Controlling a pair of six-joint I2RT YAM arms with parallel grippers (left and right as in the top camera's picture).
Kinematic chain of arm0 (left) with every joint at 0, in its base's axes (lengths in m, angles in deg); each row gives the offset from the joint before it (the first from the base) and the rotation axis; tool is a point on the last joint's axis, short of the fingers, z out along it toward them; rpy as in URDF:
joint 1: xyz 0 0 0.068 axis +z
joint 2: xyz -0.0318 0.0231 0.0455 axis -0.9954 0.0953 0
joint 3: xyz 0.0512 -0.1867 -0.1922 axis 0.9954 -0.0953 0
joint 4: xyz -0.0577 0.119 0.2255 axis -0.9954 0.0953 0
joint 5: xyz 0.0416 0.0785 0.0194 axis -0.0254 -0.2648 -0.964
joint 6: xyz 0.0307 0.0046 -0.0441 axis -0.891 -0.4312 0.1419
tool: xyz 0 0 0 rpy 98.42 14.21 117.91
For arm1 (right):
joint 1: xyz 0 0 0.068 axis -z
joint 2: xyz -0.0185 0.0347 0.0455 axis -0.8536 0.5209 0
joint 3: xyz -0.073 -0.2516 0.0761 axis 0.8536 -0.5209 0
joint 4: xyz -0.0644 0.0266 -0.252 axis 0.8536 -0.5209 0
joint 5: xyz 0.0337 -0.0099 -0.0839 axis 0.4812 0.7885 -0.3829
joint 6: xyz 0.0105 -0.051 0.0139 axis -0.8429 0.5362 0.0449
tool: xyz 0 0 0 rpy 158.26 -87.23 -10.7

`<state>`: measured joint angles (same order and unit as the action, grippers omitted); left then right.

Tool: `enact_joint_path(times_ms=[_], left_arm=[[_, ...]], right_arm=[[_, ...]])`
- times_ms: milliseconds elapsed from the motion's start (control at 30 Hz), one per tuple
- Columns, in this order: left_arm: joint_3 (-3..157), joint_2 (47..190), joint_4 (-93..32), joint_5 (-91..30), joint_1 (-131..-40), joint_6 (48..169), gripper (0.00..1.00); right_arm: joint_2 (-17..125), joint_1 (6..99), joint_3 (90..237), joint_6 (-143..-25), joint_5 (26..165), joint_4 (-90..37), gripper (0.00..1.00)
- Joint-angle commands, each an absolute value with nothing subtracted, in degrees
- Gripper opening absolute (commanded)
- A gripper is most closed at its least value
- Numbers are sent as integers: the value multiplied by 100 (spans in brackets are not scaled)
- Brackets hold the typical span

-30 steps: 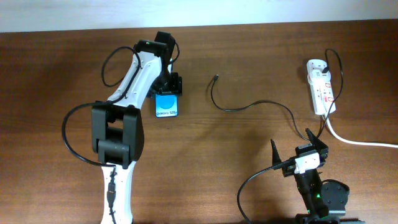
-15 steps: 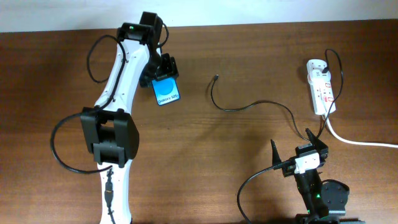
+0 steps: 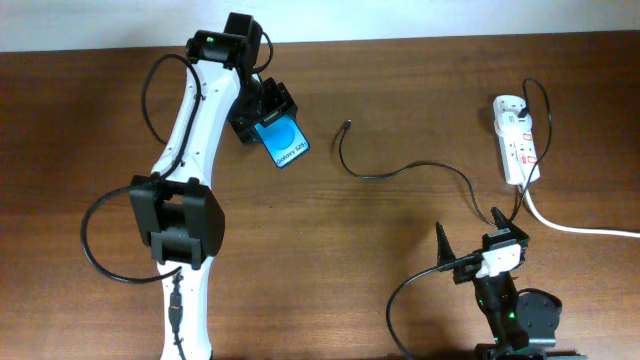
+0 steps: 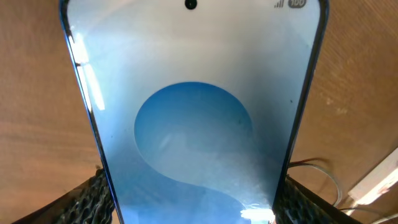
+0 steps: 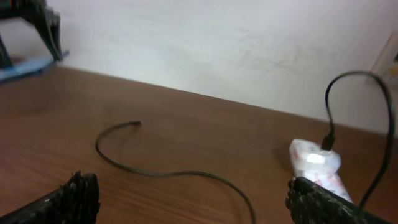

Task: Plug charger to phone and switch on socket
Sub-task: 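Raise the phone toward center and bring the right gripper to it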

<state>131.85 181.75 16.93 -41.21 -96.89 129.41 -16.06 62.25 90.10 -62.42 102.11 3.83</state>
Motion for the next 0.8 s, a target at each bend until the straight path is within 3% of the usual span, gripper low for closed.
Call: enact_joint_path(times_ms=[0, 167, 400, 600, 767], left_arm=[[13334, 18147, 1828, -3738, -9674, 13946, 0], [13334, 18147, 1861, -2387, -9672, 14263, 0], [13334, 18147, 2294, 340, -9372, 14324, 0], [13334, 18147, 2528, 1260, -9132, 14580, 0], [13332, 18149, 2088, 1234, -9101, 15092, 0]], right_arm=[[-1634, 6200, 9058, -7506, 10241, 458, 99], [-939, 6200, 9919, -7995, 10265, 333, 98], [2416, 6200, 11584, -7993, 10313, -189, 98], [3839, 6198, 12089, -7997, 11221, -386, 99], [4726, 6198, 12089, -7995, 12724, -469, 98]])
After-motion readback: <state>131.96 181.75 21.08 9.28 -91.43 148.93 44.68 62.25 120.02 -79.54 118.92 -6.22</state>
